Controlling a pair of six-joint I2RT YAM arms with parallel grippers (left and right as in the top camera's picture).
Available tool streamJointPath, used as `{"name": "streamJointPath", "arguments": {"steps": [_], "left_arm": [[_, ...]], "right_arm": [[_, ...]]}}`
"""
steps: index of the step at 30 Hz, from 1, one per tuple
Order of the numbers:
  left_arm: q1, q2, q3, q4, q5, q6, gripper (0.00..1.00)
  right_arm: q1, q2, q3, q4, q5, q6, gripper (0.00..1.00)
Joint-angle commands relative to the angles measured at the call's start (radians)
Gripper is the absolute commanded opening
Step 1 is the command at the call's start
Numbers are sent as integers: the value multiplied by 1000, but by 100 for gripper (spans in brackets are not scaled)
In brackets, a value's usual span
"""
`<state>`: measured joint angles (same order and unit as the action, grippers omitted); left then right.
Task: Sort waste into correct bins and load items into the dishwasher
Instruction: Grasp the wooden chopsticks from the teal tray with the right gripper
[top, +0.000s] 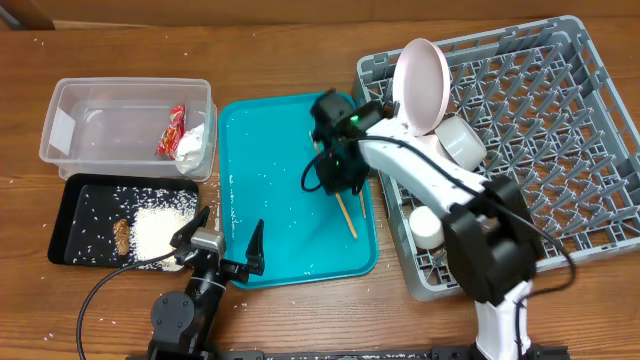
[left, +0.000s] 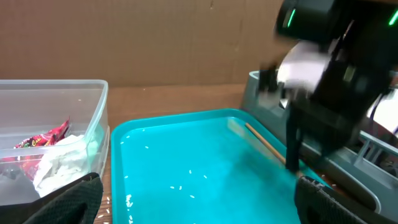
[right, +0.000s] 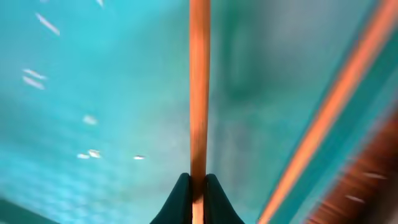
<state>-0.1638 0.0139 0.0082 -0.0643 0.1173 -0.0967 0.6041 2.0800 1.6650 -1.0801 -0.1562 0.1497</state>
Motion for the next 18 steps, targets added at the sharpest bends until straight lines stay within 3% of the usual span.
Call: {"name": "streamJointPath", "arguments": {"steps": [1,5,10,15,16,18], "left_arm": [[-2,-3,-3,-2,6,11,100],[-2,-3,-3,-2,6,11,100],[-2,-3,-3,-2,6,11,100],[-2,-3,-3,-2,6,11,100],[-2,-3,-3,-2,6,11,100],[-2,-3,-3,-2,6,11,100]], "right_arm": [[-67,-192,71,35,129,16,4],[-130,-222,71,86,248,-6,4],[-213,-211,56,103,255,-201,4],[-252,-193,56,90,192,-203,4],[-252,-187,56,85,179,-203,7],[-252,-172,56,76,205,-203,35]]}}
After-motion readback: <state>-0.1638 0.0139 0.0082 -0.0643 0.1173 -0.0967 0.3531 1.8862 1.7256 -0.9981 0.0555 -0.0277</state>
